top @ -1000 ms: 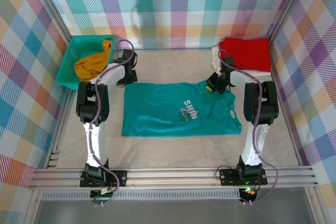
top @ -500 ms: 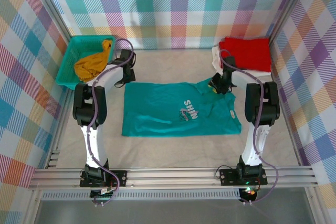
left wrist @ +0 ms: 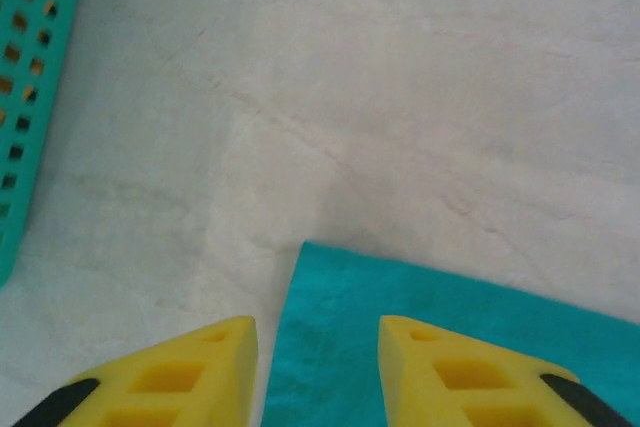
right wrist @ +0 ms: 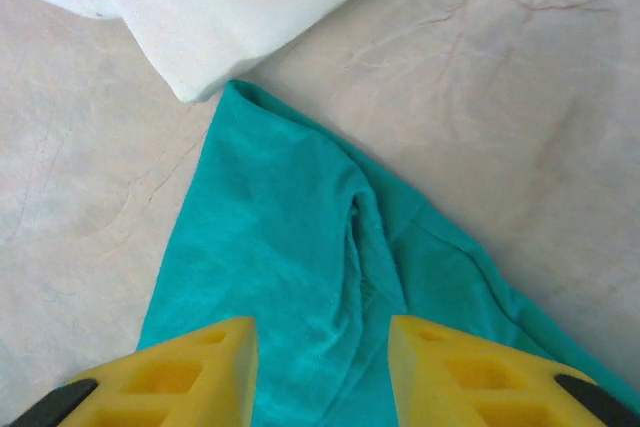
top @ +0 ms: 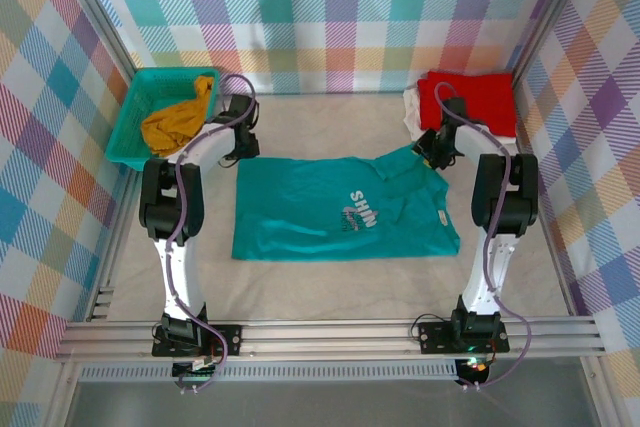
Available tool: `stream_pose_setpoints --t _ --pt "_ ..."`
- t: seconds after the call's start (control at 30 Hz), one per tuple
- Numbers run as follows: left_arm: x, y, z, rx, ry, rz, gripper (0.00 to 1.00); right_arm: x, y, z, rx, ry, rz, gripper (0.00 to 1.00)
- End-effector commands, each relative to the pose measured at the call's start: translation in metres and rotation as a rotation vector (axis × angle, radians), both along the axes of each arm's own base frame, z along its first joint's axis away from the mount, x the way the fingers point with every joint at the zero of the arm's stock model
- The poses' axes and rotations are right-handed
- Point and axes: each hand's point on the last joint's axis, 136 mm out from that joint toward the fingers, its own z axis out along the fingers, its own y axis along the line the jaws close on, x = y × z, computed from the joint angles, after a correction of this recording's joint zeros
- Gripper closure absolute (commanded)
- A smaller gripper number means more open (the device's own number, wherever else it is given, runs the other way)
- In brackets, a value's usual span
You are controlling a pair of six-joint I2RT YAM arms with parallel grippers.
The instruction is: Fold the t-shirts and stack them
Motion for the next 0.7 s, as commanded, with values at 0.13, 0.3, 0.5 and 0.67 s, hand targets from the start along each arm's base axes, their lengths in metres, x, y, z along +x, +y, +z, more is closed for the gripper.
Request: stream_pose_setpoints --t 0.13,0.3,0.5,0.67 --pt "0.010 -0.010 -0.028 -0.075 0.076 -0.032 0.52 0.003 0.011 -0.017 0.032 0.025 0.044 0.60" --pt "0.015 -0.015 -0.037 -0.095 0.089 -0.052 0.55 0.008 0.013 -0.018 0.038 0.012 0.052 0.70" --pt "0.019 -0.017 -0.046 -0.112 0.107 -0.061 0.53 0.015 0.016 -0.015 0.049 -0.012 0.060 0.71" --pt "0.021 -0.014 -0.044 -0.118 0.101 -0.038 0.51 0.017 0.021 -0.019 0.048 -0.012 0.081 0.89"
